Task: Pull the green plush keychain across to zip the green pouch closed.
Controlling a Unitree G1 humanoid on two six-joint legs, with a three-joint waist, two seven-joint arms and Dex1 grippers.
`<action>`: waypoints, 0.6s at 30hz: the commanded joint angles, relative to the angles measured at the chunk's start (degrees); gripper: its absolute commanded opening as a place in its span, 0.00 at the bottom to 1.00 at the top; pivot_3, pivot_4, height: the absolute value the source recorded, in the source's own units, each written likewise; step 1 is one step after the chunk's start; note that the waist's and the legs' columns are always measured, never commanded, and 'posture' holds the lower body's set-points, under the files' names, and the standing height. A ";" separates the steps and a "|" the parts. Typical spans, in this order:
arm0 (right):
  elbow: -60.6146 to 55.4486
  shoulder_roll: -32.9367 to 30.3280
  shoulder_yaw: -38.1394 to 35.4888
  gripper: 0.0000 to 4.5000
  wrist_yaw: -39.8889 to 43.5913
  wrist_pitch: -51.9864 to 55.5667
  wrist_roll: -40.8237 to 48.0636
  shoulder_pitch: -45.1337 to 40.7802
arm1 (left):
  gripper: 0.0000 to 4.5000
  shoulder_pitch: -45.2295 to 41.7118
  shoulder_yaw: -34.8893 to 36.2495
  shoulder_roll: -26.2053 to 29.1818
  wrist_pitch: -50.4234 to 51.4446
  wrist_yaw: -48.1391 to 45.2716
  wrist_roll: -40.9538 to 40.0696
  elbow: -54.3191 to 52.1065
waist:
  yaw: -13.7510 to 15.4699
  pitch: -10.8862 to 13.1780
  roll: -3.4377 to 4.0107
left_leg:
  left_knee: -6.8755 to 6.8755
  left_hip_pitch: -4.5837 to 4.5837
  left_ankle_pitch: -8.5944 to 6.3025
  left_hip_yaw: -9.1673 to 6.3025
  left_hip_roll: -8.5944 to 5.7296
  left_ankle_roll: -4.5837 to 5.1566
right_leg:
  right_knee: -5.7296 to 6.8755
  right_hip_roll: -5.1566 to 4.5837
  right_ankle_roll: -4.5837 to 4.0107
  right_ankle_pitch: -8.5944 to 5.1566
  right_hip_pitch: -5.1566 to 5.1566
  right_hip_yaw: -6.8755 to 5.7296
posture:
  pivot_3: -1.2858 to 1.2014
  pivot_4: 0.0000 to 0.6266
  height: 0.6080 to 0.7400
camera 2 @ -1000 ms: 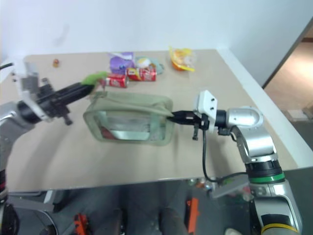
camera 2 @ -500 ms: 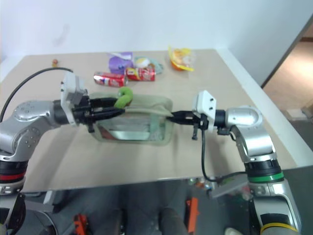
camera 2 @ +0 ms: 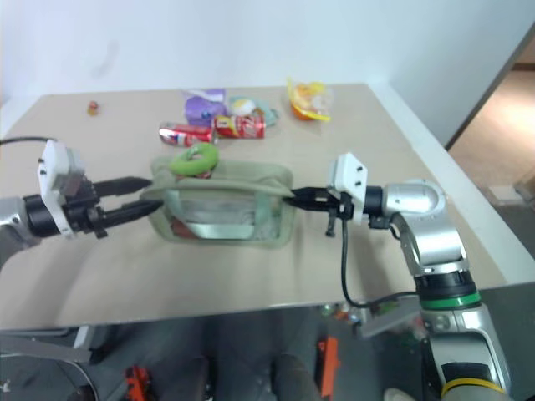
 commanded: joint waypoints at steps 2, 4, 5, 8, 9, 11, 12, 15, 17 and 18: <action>-0.41 0.17 0.53 0.00 0.43 -0.56 -0.13 -1.16 | 0.59 1.35 0.70 -3.08 -3.29 4.51 2.50 -0.56 | -0.02 0.00 0.00 | 0.00 0.05 0.02 0.01 0.00 -0.02 | 0.01 0.01 -0.02 0.05 0.02 0.02 | 0.52 0.24 1.00; -0.12 0.05 0.42 0.00 0.56 -0.60 -0.19 -1.42 | 0.54 1.00 -0.12 -4.31 -4.54 4.96 3.25 0.32 | -0.03 0.00 0.00 | 0.01 0.07 0.04 0.01 0.00 -0.03 | 0.01 0.03 -0.03 0.08 0.02 0.03 | 0.52 0.24 1.00; -0.03 -0.01 0.36 0.00 0.61 -0.55 -0.18 -1.55 | 0.48 0.64 -0.45 -4.90 -5.15 5.22 3.59 0.87 | -0.02 0.00 0.00 | 0.01 0.06 0.04 0.01 0.01 -0.04 | 0.01 0.04 -0.02 0.09 0.01 0.03 | 0.52 0.24 1.00; -0.13 -0.08 0.31 0.00 0.64 -0.31 -0.11 -1.72 | 0.26 -0.51 -1.26 -6.48 -7.41 5.82 5.19 3.52 | 0.02 0.00 0.00 | 0.01 0.06 0.04 0.02 0.00 -0.04 | 0.01 0.04 -0.01 0.10 0.02 0.05 | 0.52 0.24 1.00; -0.25 -0.07 0.30 0.00 0.60 -0.27 -0.09 -1.65 | 0.18 -0.70 -1.60 -6.80 -8.03 5.74 5.66 4.17 | 0.00 0.00 0.00 | 0.01 0.06 0.04 0.01 0.00 -0.04 | 0.01 0.05 -0.01 0.10 0.01 0.05 | 0.52 0.24 1.00; -0.55 -0.08 0.26 0.00 0.53 -0.19 -0.03 -1.34 | 0.05 -0.78 -2.13 -7.09 -8.92 5.39 6.15 4.74 | 0.00 0.00 0.01 | 0.01 0.04 0.04 0.02 0.00 -0.04 | 0.00 0.05 0.00 0.09 0.01 0.06 | 0.52 0.24 1.00; -0.68 -0.09 0.23 0.00 0.52 -0.15 0.00 -1.20 | 0.02 -0.82 -2.23 -7.27 -9.01 5.33 6.06 4.91 | 0.00 0.00 0.00 | 0.01 0.04 0.04 0.03 0.00 -0.04 | 0.00 0.05 0.00 0.09 0.00 0.07 | 0.52 0.24 1.00; -1.09 -0.21 0.03 0.00 0.39 0.12 0.18 -0.95 | 0.02 -0.38 -2.56 -7.46 -9.60 4.43 6.13 5.42 | 0.00 0.00 0.00 | 0.01 0.03 0.04 0.03 0.00 -0.04 | 0.00 0.05 0.01 0.08 0.00 0.07 | 0.52 0.24 1.00; -1.33 -0.34 -0.19 0.00 0.34 0.50 0.43 -0.91 | 0.02 -0.18 -2.60 -7.56 -9.71 4.10 5.93 5.45 | 0.01 0.00 0.00 | 0.01 0.03 0.04 0.03 0.00 -0.04 | 0.00 0.05 0.01 0.08 0.01 0.07 | 0.52 0.24 1.00; -1.40 -0.43 -0.32 0.00 0.28 0.71 0.49 -1.03 | 0.02 -0.09 -2.62 -7.60 -9.74 3.97 5.89 5.35 | 0.01 0.00 0.00 | 0.01 0.03 0.04 0.03 0.00 -0.04 | 0.00 0.05 0.01 0.09 0.01 0.07 | 0.52 0.24 1.00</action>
